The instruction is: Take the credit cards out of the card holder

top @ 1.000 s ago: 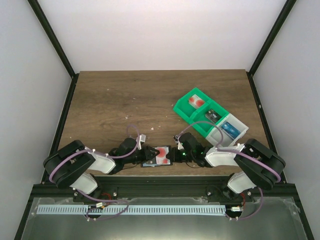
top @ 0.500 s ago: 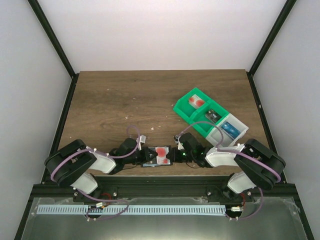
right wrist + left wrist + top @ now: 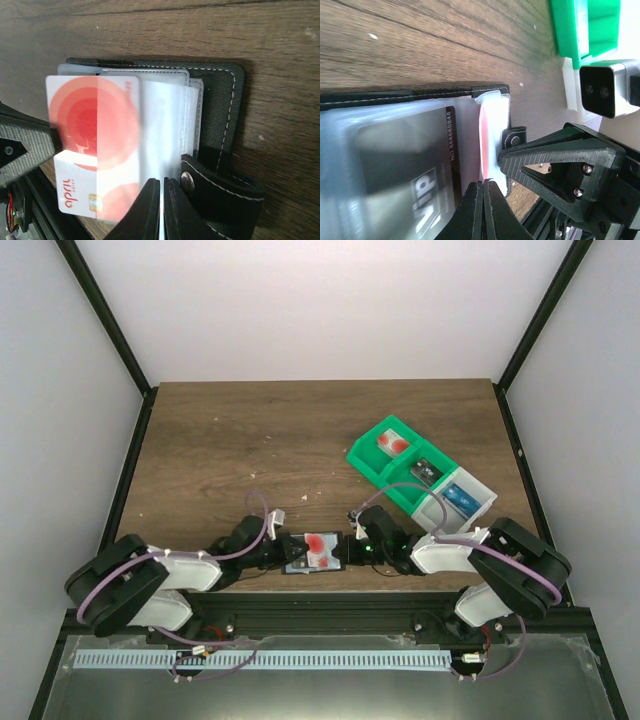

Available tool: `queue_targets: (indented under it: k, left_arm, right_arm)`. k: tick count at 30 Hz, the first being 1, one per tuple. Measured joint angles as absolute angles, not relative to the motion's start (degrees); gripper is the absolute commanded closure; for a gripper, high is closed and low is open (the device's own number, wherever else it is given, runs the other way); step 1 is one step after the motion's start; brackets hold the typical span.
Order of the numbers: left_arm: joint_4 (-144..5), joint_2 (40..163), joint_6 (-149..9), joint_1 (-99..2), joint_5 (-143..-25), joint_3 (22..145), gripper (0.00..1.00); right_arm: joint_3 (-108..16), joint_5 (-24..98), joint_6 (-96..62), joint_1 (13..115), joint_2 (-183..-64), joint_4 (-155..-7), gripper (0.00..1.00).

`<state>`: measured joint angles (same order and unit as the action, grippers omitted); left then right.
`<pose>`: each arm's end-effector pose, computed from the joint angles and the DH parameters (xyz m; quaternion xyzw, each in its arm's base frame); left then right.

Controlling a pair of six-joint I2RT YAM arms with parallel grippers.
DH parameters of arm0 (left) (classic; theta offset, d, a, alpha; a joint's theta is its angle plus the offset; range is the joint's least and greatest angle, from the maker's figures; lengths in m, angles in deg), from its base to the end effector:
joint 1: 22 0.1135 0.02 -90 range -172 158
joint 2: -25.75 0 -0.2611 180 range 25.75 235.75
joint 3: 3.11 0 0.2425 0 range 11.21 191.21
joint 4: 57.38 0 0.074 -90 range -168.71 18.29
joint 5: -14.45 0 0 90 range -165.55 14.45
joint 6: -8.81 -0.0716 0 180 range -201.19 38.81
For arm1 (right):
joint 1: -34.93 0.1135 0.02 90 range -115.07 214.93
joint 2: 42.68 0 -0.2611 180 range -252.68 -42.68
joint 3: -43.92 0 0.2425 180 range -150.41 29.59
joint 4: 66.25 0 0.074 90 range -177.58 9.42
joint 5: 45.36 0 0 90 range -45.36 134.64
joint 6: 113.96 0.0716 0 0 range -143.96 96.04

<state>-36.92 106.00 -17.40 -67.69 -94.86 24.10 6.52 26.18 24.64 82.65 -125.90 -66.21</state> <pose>0.1513 -0.1889 0.1008 -0.0564 0.8665 -0.4716 0.1533 0.1562 0.2055 0.0972 -0.0533 0.9149 0.3759 0.1371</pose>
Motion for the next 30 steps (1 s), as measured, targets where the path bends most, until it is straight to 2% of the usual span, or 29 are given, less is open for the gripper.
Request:
queue_targets:
  k: [3,8,15,17,19,25,30]
  left_arm:
    - [-40.46,101.39,-17.80,-66.46,-94.62,22.57,1.00]
    - [-50.04,91.62,-19.44,-64.65,-92.98,21.93,1.00]
    - [-59.78,79.60,-22.72,-63.32,-92.83,23.75,1.00]
    - [-59.87,78.22,-23.20,-63.25,-94.42,23.86,1.00]
    - [-59.89,77.48,-23.79,-63.23,-96.80,23.86,1.00]
    - [-58.95,75.82,-26.26,-63.23,-105.35,23.86,1.00]
    - [-51.61,76.32,-26.02,-63.23,-115.84,23.73,1.00]
  right_arm:
    - [6.52,26.25,24.62,82.65,-125.83,-66.31,0.93]
    - [6.52,26.47,23.89,82.65,-124.48,-67.93,0.85]
    - [4.62,28.89,18.32,82.70,-115.34,-78.97,0.78]
    - [2.96,29.57,15.81,82.70,-111.73,-82.34,0.71]
    - [1.37,29.59,13.75,82.67,-107.97,-84.94,0.68]
    - [-6.66,25.66,6.19,81.78,-100.70,-94.58,0.68]
    - [-10.39,19.54,1.82,77.62,-97.81,-101.64,0.68]
